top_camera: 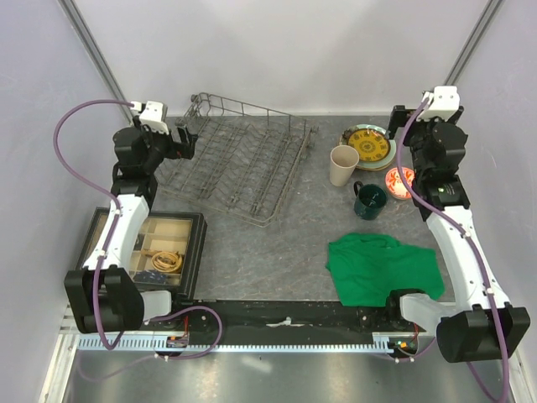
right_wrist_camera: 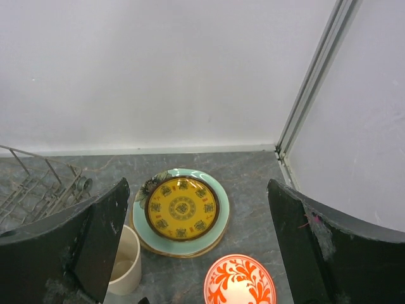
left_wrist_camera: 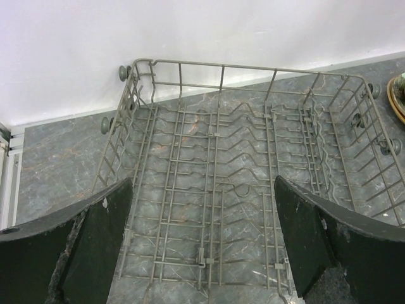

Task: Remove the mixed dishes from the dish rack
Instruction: Reset both arms

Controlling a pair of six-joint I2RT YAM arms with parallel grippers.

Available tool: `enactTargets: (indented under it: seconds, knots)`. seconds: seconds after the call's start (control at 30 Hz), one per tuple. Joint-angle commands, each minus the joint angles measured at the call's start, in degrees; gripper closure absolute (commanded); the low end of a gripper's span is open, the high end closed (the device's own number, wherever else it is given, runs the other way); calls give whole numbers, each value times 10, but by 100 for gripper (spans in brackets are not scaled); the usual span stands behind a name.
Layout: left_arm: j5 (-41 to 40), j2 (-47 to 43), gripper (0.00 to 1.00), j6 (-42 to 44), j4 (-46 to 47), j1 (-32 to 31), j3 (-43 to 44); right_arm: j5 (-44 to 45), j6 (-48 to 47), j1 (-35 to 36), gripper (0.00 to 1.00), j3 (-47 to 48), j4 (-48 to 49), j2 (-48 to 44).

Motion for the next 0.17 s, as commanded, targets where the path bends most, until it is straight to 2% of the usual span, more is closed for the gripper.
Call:
enactTargets:
  seconds: [0.0,0.13]
  knots:
    - [-7,-25,1,-14,48,-1,-8,-2,3,-1,2,-10,23,-3]
    - [-6,-30,1,-11,49,-1,-12,-6,0,0,2,-13,23,-3]
